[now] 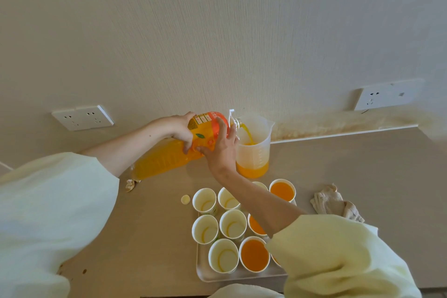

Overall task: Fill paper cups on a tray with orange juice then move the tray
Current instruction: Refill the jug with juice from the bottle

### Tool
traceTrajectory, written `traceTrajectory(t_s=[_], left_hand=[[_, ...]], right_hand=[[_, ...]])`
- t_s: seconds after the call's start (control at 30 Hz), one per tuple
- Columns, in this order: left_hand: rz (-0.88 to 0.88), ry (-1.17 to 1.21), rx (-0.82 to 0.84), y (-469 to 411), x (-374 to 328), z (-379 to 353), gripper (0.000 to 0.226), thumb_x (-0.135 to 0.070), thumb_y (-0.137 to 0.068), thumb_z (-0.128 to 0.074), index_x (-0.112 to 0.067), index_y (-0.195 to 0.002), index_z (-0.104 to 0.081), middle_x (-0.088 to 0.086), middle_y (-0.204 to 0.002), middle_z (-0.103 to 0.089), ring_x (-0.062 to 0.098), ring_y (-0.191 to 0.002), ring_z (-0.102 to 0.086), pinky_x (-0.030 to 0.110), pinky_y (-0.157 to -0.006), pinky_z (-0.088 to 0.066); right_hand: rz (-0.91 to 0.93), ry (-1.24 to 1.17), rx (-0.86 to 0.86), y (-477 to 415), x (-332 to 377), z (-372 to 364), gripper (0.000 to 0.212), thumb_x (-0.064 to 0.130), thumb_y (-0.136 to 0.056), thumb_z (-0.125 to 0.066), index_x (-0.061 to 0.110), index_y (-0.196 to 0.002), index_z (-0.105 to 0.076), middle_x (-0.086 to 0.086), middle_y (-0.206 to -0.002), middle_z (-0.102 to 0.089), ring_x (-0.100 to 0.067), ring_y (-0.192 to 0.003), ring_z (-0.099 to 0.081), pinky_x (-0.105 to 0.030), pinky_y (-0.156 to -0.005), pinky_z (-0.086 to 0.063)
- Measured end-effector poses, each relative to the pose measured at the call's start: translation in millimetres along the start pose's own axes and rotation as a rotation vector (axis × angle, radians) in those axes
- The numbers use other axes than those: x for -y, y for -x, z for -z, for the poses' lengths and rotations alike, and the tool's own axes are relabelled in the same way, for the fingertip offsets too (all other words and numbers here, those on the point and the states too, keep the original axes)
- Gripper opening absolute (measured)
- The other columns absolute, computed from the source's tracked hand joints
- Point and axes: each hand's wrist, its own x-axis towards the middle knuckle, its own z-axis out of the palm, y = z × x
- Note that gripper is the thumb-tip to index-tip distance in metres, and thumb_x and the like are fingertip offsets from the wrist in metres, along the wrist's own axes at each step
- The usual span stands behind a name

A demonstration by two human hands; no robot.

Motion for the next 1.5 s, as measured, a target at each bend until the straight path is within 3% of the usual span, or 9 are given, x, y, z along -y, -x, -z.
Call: traceTrajectory(t_s=[1.5], left_hand=[[0.018, 0.007, -0.005, 7.8, -5.8, -0.9, 0.123, -0.012, -0.062, -0.085, -0.026, -0.152, -0.002, 0.013, -0.144, -0.041, 0.035, -0.122, -0.047, 0.042, -0.091, -0.050]], right_hand=[[0.013, -0.015, -0.006, 3.7, -4.1, 4.5, 0.092, 0.026, -0.075, -0.081, 0.030, -0.149, -0.026, -0.012, -0.155, -0.015, -0.037, -0.136, -0.024, -0.044, -0.107, -0.032]])
